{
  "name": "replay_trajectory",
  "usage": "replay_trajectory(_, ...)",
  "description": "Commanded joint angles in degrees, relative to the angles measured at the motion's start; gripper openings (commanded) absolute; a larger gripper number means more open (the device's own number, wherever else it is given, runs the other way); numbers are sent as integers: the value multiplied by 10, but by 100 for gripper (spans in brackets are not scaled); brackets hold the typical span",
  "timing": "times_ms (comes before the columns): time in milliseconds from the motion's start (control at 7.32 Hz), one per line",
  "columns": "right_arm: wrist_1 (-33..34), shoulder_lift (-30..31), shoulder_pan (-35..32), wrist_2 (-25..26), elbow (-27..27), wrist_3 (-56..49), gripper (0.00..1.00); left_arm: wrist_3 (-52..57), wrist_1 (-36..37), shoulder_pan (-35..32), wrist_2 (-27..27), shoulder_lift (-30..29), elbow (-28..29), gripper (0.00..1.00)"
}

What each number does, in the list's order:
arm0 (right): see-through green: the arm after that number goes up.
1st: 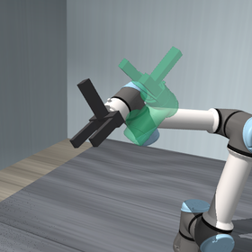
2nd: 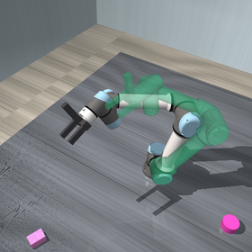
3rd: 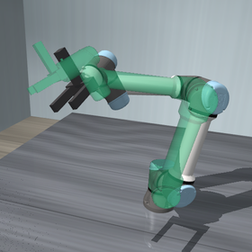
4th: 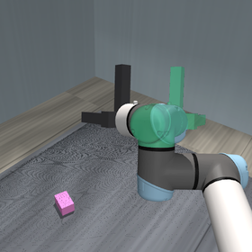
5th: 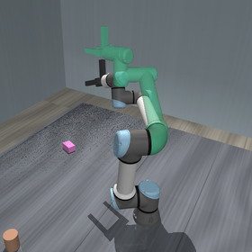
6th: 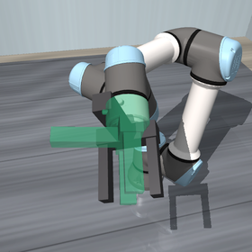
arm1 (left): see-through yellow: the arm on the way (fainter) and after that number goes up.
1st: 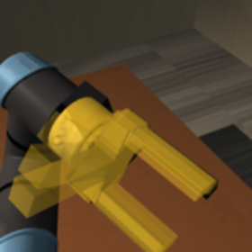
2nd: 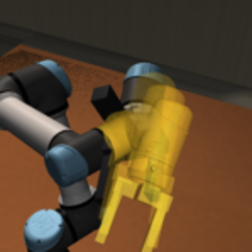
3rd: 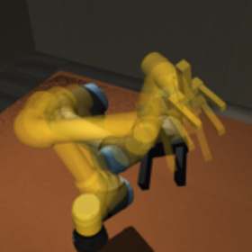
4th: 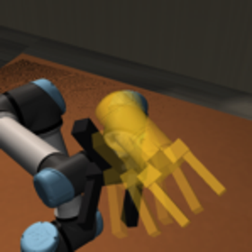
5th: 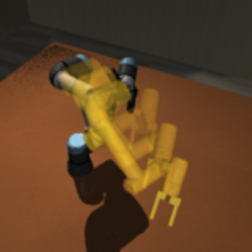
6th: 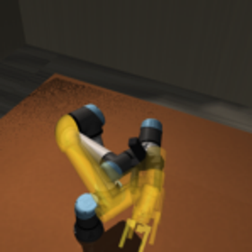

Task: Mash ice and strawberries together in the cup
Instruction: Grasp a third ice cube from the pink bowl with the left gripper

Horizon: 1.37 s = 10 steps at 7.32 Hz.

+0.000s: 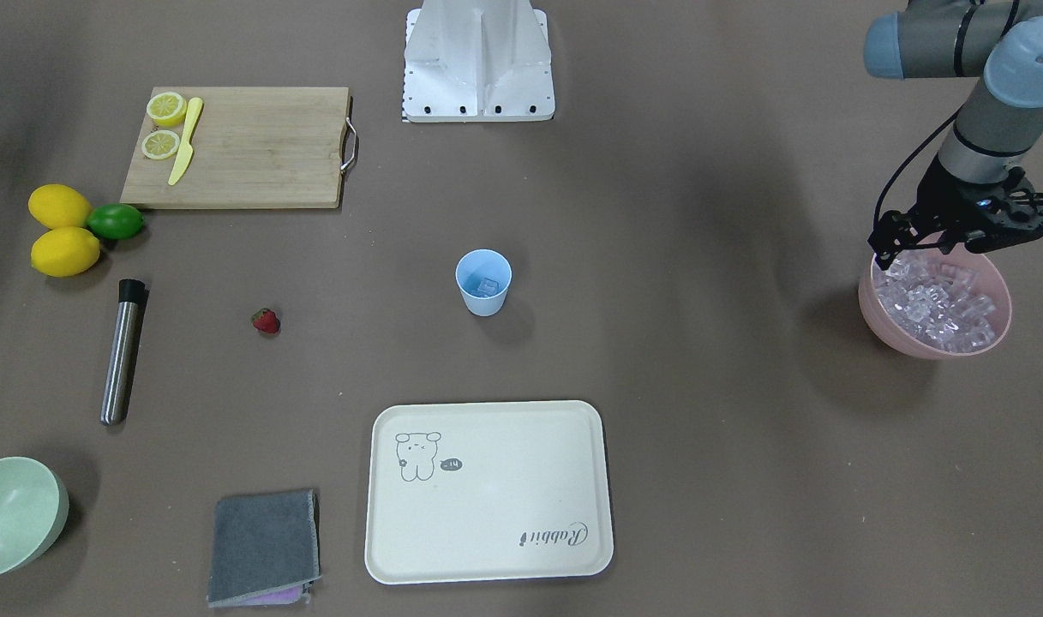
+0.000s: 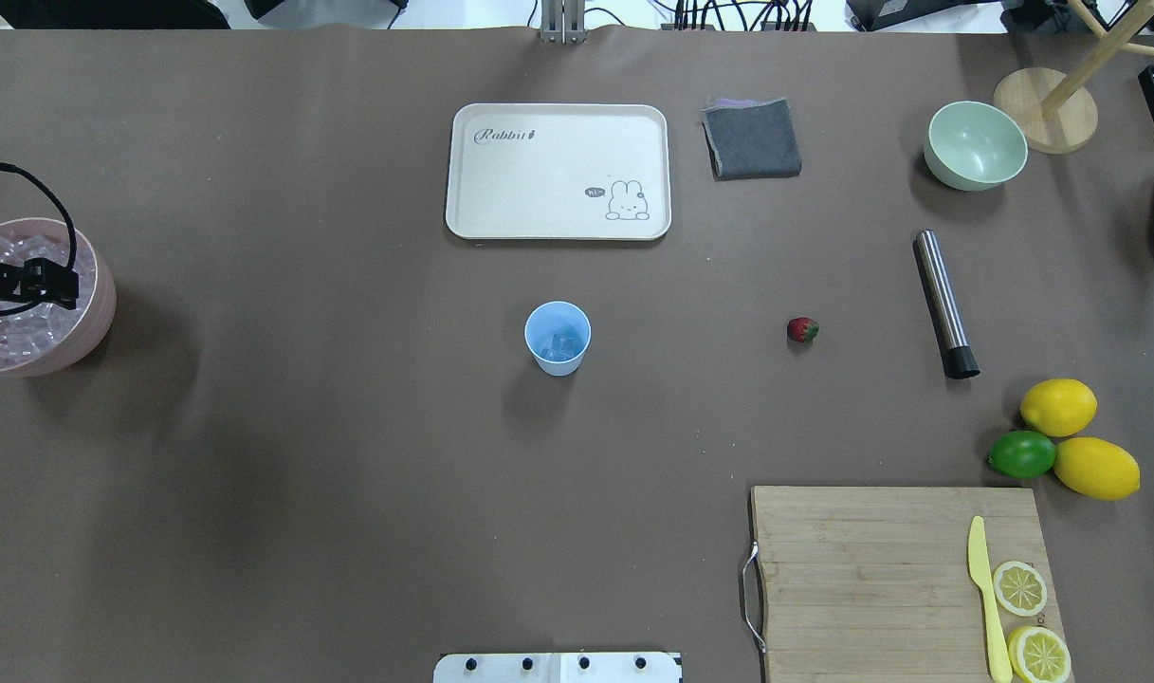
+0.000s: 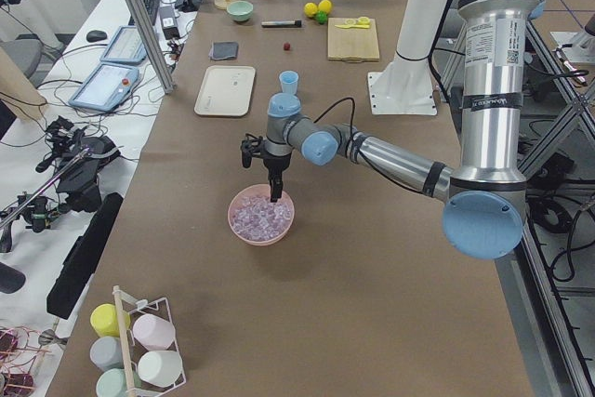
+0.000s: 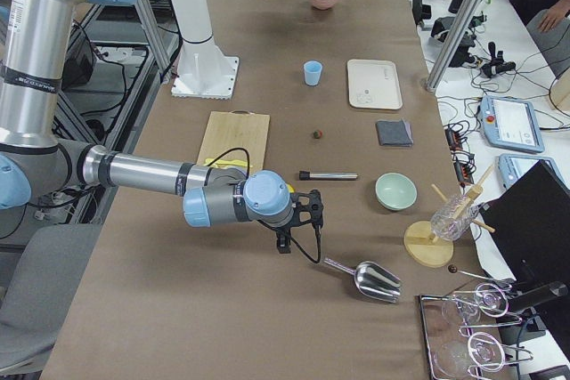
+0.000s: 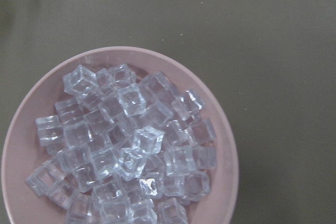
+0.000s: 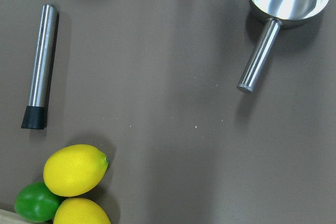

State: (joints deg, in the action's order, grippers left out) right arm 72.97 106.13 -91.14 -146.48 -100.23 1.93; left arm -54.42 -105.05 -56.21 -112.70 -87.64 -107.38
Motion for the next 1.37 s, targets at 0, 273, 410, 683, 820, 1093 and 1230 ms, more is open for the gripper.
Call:
replay_trajectory(0, 1, -2, 0, 0, 0, 0, 100, -24, -65, 0, 1, 4, 48, 92)
replay_trajectory(273, 1, -2, 0, 0, -1, 0, 100, -65, -69, 6, 3, 8, 49, 92)
replay_trajectory(410, 1, -3, 0, 0, -1, 0, 100, -67, -71, 7, 3, 12, 48, 92)
replay_trajectory(683, 1, -2, 0, 0, -1, 0, 100, -86, -71, 13, 3, 17, 47, 93)
replay_trajectory(820, 1, -2, 0, 0, -1, 0, 100, -99, -74, 24, 3, 18, 47, 93)
replay_trajectory(1093, 1, -2, 0, 0, 0, 0, 100, -100, -77, 30, 3, 20, 49, 91)
replay_trajectory(1230, 2, -2, 0, 0, 0, 1, 100, -98, -76, 30, 4, 20, 51, 76)
